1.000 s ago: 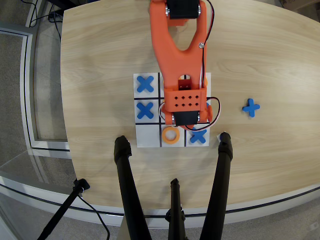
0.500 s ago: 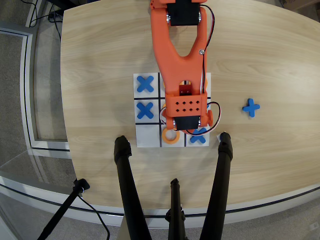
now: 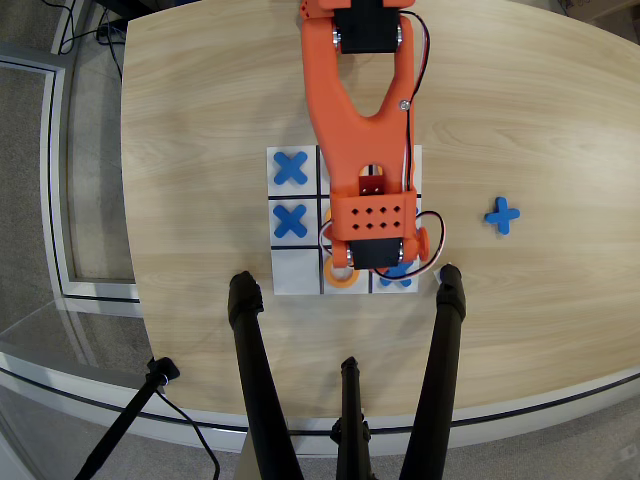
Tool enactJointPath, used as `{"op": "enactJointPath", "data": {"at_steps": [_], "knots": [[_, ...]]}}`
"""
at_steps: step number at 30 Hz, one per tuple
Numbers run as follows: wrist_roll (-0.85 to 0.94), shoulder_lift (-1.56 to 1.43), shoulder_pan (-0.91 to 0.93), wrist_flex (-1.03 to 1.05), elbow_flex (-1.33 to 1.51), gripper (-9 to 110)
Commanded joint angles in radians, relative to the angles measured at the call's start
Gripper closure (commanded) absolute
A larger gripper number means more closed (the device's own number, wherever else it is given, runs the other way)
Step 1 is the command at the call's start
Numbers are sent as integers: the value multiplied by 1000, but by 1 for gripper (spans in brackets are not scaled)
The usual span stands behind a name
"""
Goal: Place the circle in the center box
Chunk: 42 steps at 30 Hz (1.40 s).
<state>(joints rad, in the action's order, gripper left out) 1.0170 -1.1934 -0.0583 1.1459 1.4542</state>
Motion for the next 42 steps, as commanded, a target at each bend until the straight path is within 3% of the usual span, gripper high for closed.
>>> {"op": "enactJointPath", "data": {"at_steps": [1, 9, 16, 21, 32, 42], "knots": [[20, -28, 25, 61, -83, 92], [86, -172, 100, 236, -230, 92], [184, -428, 218, 313, -146, 92], [284, -666, 337, 252, 135, 92], [377, -1138, 569, -178, 805, 92], [500, -1657, 746, -275, 1341, 92]]}}
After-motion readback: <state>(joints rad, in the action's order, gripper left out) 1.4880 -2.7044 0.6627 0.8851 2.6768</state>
